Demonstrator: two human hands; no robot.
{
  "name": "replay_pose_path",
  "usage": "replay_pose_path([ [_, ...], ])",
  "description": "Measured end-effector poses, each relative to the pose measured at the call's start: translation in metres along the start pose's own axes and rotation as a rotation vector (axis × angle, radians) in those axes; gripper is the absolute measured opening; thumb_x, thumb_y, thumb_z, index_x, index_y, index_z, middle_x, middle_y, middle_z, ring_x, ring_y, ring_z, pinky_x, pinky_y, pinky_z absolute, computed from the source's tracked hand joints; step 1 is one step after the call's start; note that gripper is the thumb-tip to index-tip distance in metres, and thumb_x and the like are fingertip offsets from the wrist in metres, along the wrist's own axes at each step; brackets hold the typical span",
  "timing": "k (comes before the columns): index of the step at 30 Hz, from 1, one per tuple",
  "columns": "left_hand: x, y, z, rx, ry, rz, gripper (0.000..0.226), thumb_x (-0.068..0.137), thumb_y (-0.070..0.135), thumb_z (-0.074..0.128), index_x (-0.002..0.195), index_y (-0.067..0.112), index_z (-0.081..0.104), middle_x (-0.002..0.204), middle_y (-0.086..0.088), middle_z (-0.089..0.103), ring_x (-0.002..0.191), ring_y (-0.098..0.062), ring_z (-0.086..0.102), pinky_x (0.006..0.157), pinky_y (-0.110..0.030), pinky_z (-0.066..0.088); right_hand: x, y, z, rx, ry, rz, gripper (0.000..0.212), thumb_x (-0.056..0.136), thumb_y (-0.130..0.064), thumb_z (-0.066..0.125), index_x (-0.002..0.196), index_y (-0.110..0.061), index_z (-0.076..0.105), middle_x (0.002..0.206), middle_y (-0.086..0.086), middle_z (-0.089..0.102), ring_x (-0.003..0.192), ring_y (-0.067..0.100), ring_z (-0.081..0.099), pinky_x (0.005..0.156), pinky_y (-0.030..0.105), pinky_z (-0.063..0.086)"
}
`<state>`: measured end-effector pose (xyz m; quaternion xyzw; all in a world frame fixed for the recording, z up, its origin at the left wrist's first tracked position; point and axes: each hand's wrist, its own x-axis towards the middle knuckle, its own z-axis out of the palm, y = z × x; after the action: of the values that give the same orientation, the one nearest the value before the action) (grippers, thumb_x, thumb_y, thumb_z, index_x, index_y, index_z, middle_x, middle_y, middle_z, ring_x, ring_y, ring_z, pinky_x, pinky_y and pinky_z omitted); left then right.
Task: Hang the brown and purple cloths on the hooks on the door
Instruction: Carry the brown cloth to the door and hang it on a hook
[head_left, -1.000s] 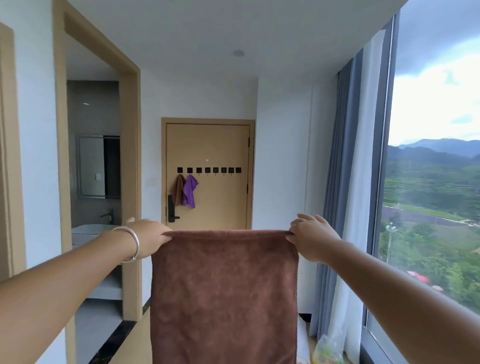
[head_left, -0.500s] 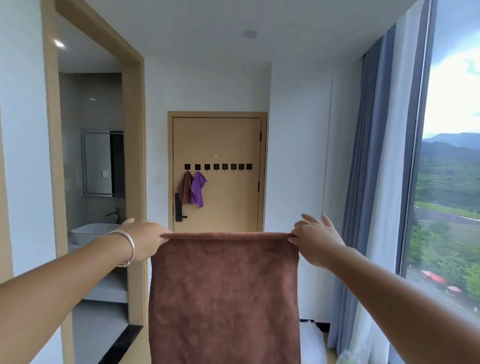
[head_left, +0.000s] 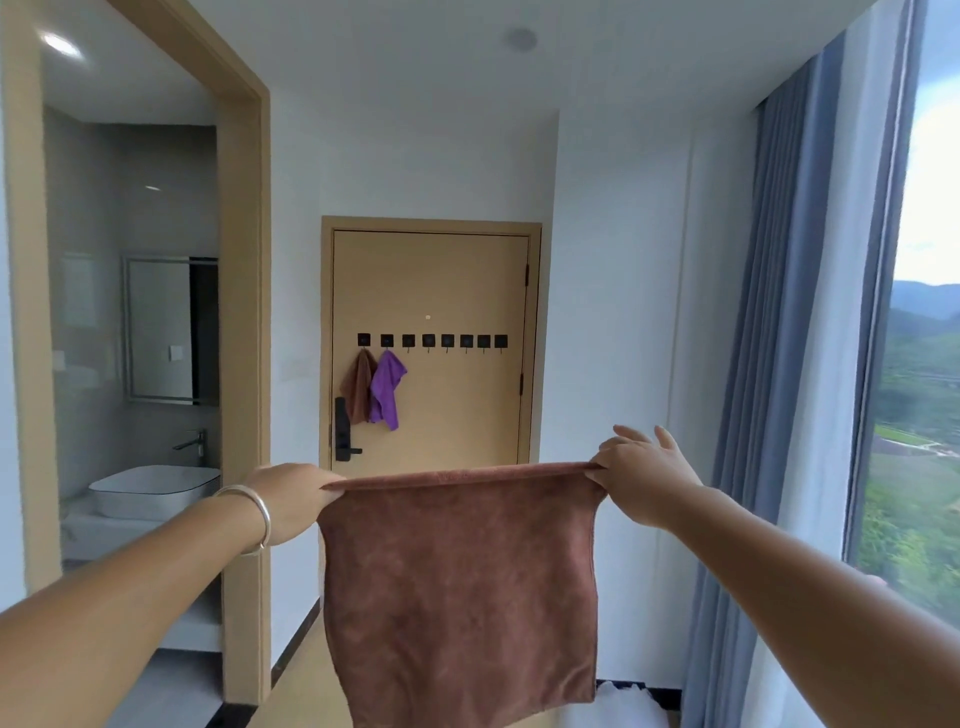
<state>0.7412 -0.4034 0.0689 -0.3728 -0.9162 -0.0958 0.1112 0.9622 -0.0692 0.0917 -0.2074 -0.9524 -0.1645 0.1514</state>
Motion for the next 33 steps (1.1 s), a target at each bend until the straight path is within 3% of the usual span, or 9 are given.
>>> replay_pose_path([
  [3, 0.032, -0.018, 0.013, -0.001, -0.015, -0.018, 0.044, 0.101, 0.047, 0.026, 0.068, 0.036, 0.053, 0.079, 0.013, 0.063, 0.075, -0.007, 0.058, 0.069, -0.025, 0.046, 0.038, -0.006, 0.018, -0.026, -0.009, -0.024, 0.038, 0.102, -0.036, 0.031, 0.132, -0.034, 0.055, 0.144, -0.008, 0.046, 0.147, 0.02, 0.015, 0.117, 0.056, 0.006],
  [9, 0.107, -0.054, 0.041, 0.048, -0.016, -0.031, 0.044, 0.101, 0.044, 0.025, 0.067, 0.034, 0.051, 0.08, 0.011, 0.064, 0.077, -0.009, 0.059, 0.079, -0.026, 0.048, 0.128, -0.017, 0.066, 0.003, -0.009, -0.043, 0.041, 0.103, -0.038, 0.026, 0.133, -0.032, 0.054, 0.145, -0.008, 0.045, 0.148, 0.018, 0.012, 0.117, 0.054, 0.004],
  [17, 0.231, -0.093, 0.063, 0.083, -0.051, -0.077, 0.042, 0.1, 0.045, 0.026, 0.086, 0.027, 0.062, 0.091, 0.008, 0.065, 0.086, -0.011, 0.06, 0.08, -0.026, 0.047, 0.265, -0.014, 0.122, 0.082, -0.002, -0.075, 0.042, 0.103, -0.042, 0.025, 0.131, -0.031, 0.054, 0.143, -0.008, 0.045, 0.147, 0.016, 0.012, 0.119, 0.052, 0.003],
  [25, 0.328, -0.12, 0.086, 0.091, -0.079, -0.122, 0.044, 0.098, 0.049, 0.027, 0.077, 0.027, 0.059, 0.087, 0.005, 0.064, 0.084, -0.015, 0.06, 0.077, -0.029, 0.046, 0.374, -0.011, 0.169, 0.098, -0.007, -0.1, 0.041, 0.103, -0.044, 0.025, 0.126, -0.03, 0.056, 0.137, -0.007, 0.049, 0.146, 0.017, 0.018, 0.118, 0.05, 0.008],
  [33, 0.422, -0.166, 0.12, 0.103, -0.087, -0.118, 0.043, 0.099, 0.043, 0.027, 0.088, 0.022, 0.063, 0.093, 0.001, 0.063, 0.089, -0.019, 0.06, 0.082, -0.034, 0.048, 0.466, -0.024, 0.215, 0.098, -0.028, -0.105, 0.036, 0.104, -0.039, 0.026, 0.123, -0.031, 0.056, 0.131, -0.01, 0.05, 0.144, 0.013, 0.019, 0.118, 0.049, 0.008],
])
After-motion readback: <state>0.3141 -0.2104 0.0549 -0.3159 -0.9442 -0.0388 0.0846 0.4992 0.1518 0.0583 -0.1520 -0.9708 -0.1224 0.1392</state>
